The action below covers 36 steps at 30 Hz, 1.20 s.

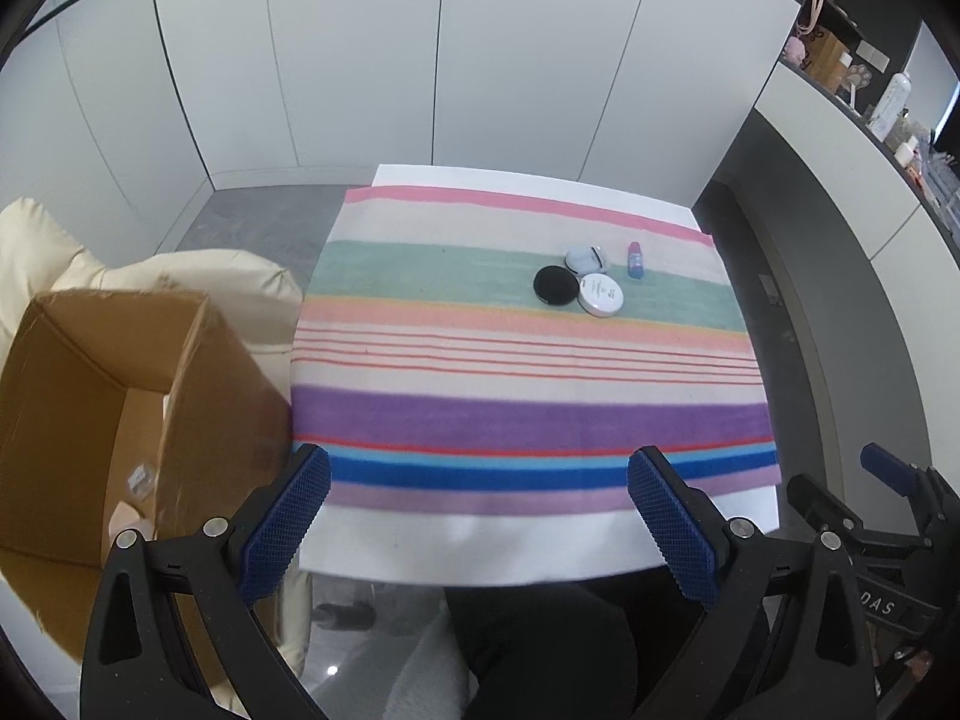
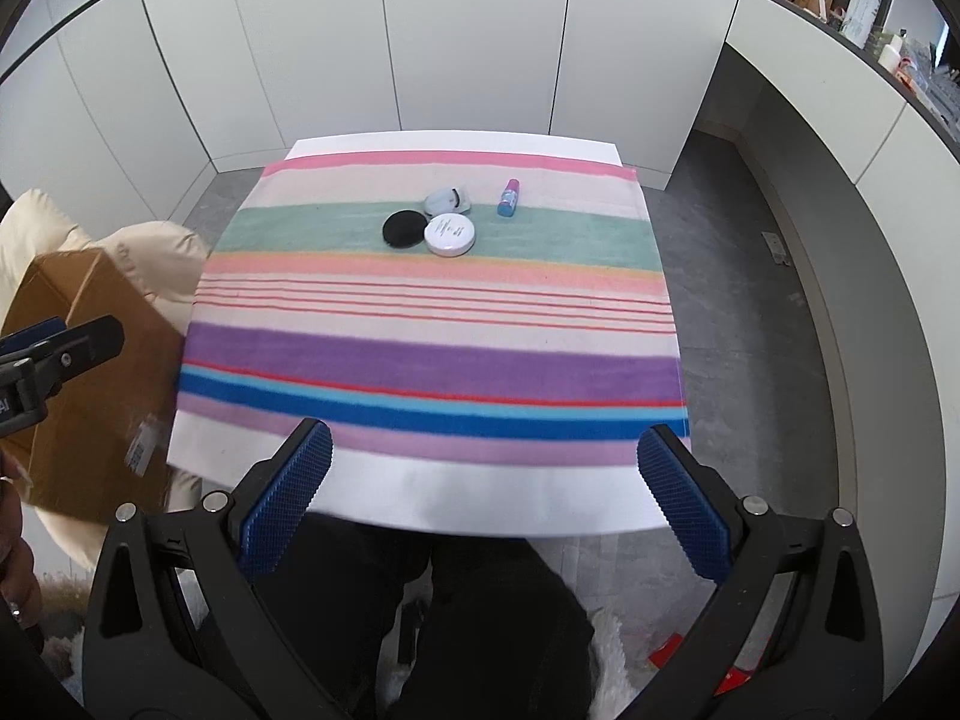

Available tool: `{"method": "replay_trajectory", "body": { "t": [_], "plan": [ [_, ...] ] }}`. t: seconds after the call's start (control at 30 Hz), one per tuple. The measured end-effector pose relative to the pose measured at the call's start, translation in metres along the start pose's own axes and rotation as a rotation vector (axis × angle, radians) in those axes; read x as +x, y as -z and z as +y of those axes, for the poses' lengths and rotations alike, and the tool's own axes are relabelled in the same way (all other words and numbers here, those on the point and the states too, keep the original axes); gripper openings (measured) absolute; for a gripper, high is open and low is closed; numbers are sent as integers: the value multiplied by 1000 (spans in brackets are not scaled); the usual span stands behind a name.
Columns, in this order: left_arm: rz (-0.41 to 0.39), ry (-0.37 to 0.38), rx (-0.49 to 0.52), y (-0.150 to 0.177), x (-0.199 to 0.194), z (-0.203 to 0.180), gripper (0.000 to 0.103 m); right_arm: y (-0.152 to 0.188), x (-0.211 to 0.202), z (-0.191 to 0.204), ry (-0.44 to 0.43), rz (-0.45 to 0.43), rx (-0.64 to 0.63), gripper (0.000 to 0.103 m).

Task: Organize objects
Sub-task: 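Grasp the black round puff with the left tool while the right tool grasps the white compact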

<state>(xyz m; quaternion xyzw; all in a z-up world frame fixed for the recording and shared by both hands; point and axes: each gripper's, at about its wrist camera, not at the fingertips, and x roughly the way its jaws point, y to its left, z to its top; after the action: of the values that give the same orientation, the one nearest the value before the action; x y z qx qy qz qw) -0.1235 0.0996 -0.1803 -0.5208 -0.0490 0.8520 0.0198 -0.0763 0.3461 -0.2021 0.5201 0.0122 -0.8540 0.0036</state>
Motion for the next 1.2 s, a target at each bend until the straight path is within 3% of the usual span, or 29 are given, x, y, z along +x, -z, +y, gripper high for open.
{"method": "replay_trajectory", "body": {
  "t": [0.33,0.67,0.93,1.03,1.17,1.2],
  "plan": [
    [47,-12,-11,-39,73,0,100,-46,75,-15,24,27,29,103],
    [121,15,-38,-65,157,-1,100,-77,169,-25,-15,81,65,103],
    [184,11,-72,-73,220,6,100,-107,248,-10,-70,65,26,103],
    [189,-5,-65,-75,234,6,100,-118,277,11,-102,90,-35,97],
    [199,16,-50,-77,247,1,100,-126,294,38,-93,45,-119,91],
    [198,22,-43,-78,249,-1,100,-127,296,41,-94,39,-132,79]
  ]
}}
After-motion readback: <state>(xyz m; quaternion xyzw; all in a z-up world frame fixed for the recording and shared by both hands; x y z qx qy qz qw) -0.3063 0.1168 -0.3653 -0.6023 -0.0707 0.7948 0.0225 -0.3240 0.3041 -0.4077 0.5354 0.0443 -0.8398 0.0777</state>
